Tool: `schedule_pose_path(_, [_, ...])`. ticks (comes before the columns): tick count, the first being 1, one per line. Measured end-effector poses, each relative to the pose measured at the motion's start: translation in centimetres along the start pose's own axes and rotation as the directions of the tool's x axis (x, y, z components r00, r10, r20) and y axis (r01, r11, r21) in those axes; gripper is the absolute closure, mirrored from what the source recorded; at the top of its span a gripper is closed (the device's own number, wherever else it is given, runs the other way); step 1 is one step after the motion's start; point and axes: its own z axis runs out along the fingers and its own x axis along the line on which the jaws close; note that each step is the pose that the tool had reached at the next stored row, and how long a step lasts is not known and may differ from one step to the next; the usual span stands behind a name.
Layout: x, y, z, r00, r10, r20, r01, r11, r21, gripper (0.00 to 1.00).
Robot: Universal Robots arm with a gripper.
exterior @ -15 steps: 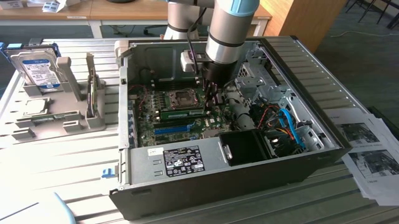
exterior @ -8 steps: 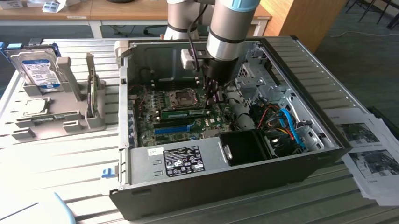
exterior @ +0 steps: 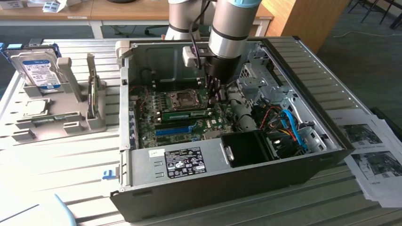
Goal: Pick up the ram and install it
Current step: 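Press down the ram until it locks into place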
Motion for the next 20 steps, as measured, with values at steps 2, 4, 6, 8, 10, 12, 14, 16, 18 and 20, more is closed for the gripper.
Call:
schedule_pose_path(2, [0.00,0.00,-0.16,1.0000,0.000,0.0000,0.000,1.0000,0.0000,0.91])
schedule_pose_path(4, [0.00,0.01,-0.30,1.0000,0.000,0.0000,0.000,1.0000,0.0000,0.91])
schedule_pose_path(6, [0.00,0.01,-0.39,1.0000,0.000,0.0001,0.000,1.0000,0.0000,0.91])
schedule_pose_path(8, [-0.01,0.01,-0.39,1.0000,0.000,0.0003,0.000,1.0000,0.0001,0.91])
schedule_pose_path(10, [0.00,0.01,-0.40,1.0000,0.000,0.0001,0.000,1.0000,0.0000,0.91])
schedule_pose_path(12, [0.00,0.01,-0.40,1.0000,0.000,0.0000,0.000,1.0000,0.0000,0.91])
schedule_pose_path(14, [0.00,0.01,-0.40,1.0000,0.000,0.0000,0.000,1.0000,0.0000,0.91])
schedule_pose_path(16, [0.00,0.01,-0.40,1.0000,0.000,0.0001,0.000,1.0000,0.0000,0.91])
schedule_pose_path(18, [0.00,0.14,-0.40,1.0000,0.000,0.0000,0.000,1.0000,-0.0001,0.91])
schedule_pose_path(20, [0.01,0.46,-0.38,1.0000,0.000,-0.0001,0.000,1.0000,-0.0001,0.91])
